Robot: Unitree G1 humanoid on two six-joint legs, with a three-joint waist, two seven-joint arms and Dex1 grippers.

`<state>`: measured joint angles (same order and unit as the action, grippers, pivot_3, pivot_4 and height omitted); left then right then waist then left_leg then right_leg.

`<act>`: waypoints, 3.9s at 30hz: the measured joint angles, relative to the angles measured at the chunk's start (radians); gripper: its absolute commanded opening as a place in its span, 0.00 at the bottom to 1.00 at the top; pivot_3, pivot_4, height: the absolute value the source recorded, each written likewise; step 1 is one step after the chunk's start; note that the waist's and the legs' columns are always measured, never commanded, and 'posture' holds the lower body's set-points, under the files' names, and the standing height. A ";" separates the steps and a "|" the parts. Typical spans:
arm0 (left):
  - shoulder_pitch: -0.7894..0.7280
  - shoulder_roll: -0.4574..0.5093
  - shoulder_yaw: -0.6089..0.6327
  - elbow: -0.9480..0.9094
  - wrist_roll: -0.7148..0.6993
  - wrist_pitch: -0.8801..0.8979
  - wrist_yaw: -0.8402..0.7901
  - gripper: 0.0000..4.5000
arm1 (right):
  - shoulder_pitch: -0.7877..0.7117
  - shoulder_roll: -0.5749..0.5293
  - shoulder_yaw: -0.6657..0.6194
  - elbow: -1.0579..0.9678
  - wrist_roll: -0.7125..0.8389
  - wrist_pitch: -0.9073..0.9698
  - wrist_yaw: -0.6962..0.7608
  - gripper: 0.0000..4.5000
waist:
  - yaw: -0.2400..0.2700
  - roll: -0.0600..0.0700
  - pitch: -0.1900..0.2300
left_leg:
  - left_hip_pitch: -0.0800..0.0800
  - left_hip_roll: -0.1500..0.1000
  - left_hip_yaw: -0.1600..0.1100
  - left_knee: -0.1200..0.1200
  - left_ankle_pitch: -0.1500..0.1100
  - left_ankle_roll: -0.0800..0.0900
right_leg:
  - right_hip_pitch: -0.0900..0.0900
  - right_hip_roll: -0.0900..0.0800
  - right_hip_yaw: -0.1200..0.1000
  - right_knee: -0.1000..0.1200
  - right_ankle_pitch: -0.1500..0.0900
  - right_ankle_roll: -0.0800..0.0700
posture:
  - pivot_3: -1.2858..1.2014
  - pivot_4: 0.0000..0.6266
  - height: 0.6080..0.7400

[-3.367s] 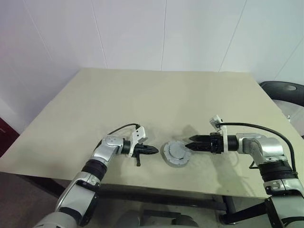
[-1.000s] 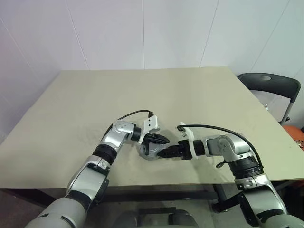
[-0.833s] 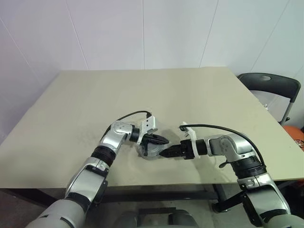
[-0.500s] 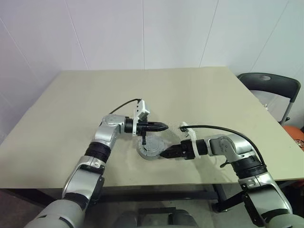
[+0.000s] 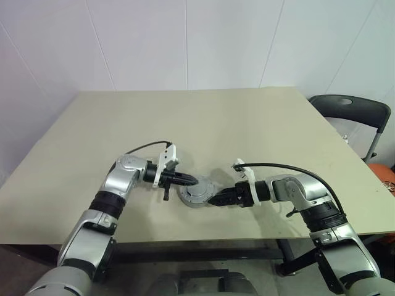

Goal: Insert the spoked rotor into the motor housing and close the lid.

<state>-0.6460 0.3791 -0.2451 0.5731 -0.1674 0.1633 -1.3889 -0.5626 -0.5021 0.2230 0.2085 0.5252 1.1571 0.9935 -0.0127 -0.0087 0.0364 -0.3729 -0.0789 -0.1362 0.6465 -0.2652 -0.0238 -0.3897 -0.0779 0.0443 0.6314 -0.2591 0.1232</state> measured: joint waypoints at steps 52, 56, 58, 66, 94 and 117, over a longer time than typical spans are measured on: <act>-0.172 0.000 -0.055 0.168 0.136 -0.211 0.018 0.00 | -0.141 0.417 -0.398 0.176 0.298 0.452 -0.616 0.19 | -0.031 0.001 0.000 | 0.000 -0.003 0.001 -0.014 0.002 -0.002 | -0.013 -0.001 0.006 0.001 0.003 -0.003 | 0.52 0.00 1.00; -0.152 0.000 -0.047 0.145 0.134 -0.212 0.024 0.00 | -0.138 0.416 -0.410 0.191 0.293 0.452 -0.646 0.01 | -0.030 0.001 0.000 | -0.001 -0.004 0.001 -0.014 0.002 -0.002 | -0.013 -0.002 0.006 0.001 0.003 -0.003 | 0.52 0.00 1.00; -0.141 0.001 -0.046 0.140 0.134 -0.211 0.024 0.00 | -0.134 0.416 -0.420 0.191 0.285 0.452 -0.654 0.01 | -0.031 0.001 0.000 | 0.000 -0.004 0.001 -0.014 0.002 -0.002 | -0.013 -0.002 0.006 0.002 0.003 -0.003 | 0.52 0.00 1.00; -0.103 -0.021 -0.054 0.152 0.135 -0.196 0.036 0.00 | -0.131 0.390 -0.444 0.139 0.281 0.452 -0.610 0.01 | -0.032 0.002 -0.001 | 0.001 -0.002 0.001 -0.013 0.002 -0.002 | -0.013 0.000 0.006 0.004 0.003 -0.003 | 0.52 0.00 1.00; 0.065 0.209 0.032 -0.088 0.018 -0.068 -0.048 0.00 | -0.083 0.330 -0.323 0.060 0.276 0.451 -0.468 0.01 | -0.027 0.002 -0.001 | 0.001 -0.003 0.000 -0.011 0.002 -0.003 | -0.013 -0.001 0.005 0.005 0.003 -0.003 | 0.52 0.00 1.00; 0.088 0.228 0.013 -0.121 0.070 -0.128 0.044 0.00 | -0.060 0.372 -0.330 0.058 0.185 0.369 -0.539 0.01 | -0.032 0.003 -0.001 | 0.019 -0.002 0.001 -0.010 0.002 -0.003 | 0.002 0.001 0.005 0.004 0.002 -0.003 | 0.52 0.00 1.00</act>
<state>-0.5581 0.6068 -0.2326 0.4521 -0.0972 0.0352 -1.3454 -0.6224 -0.1299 -0.1067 0.2668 0.7100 1.5260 0.4545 -0.0446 -0.0053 0.0350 -0.3540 -0.0806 -0.1357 0.6364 -0.2631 -0.0271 -0.3877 -0.0774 0.0498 0.6356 -0.2569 0.1200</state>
